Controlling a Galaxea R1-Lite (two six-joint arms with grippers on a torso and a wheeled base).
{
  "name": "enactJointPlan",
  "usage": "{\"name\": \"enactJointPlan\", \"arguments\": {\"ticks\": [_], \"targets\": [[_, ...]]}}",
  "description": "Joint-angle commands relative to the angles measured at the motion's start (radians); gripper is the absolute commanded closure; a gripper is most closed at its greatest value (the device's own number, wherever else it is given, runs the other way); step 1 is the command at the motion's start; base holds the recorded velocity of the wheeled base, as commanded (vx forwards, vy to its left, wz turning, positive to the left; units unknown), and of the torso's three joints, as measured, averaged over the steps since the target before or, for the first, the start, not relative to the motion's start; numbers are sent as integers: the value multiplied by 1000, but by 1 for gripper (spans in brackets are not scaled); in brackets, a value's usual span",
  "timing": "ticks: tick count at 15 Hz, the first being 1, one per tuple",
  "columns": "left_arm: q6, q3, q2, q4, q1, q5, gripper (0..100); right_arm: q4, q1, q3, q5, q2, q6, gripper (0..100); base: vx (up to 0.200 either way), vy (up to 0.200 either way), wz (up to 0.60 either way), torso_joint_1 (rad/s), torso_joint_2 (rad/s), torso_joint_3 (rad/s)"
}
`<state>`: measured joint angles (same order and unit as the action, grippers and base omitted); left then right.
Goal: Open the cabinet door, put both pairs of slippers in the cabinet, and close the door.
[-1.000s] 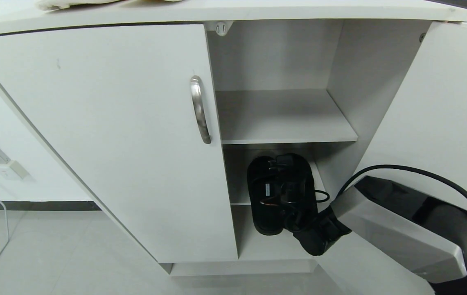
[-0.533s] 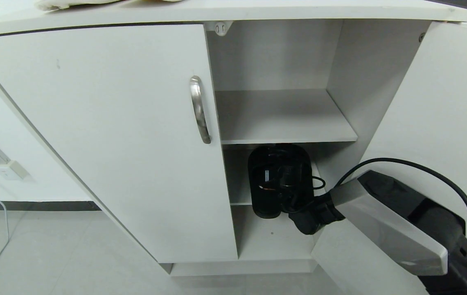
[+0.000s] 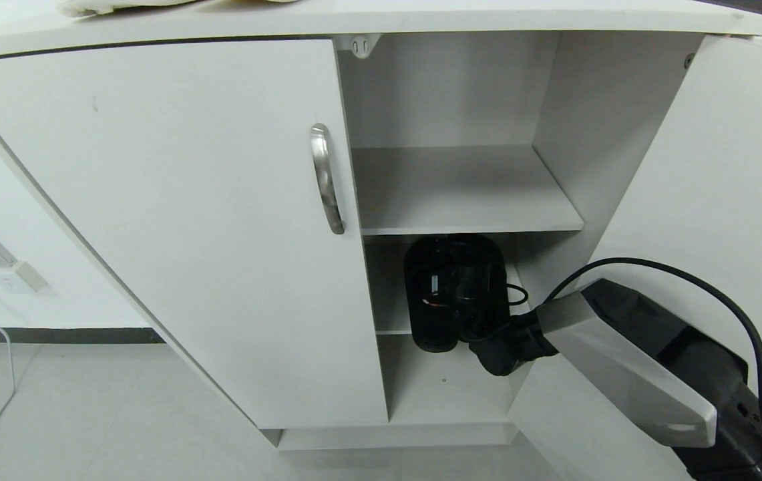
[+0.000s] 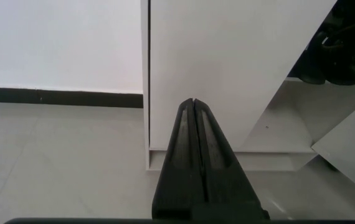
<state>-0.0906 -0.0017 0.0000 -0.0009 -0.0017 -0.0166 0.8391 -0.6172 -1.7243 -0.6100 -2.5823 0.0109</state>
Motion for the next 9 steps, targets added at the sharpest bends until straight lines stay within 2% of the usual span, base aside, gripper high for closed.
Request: {"name": "enactJointPlan", "arguments": {"ticks": [1, 9], "targets": [[0, 0, 2, -1, 0, 0, 100, 1, -1, -1, -1, -2, 0, 100, 0, 0, 0, 0, 0, 0], [0, 0, 2, 1, 0, 0, 100, 1, -1, 0, -1, -18, 0, 100, 0, 0, 0, 0, 0, 0]]}}
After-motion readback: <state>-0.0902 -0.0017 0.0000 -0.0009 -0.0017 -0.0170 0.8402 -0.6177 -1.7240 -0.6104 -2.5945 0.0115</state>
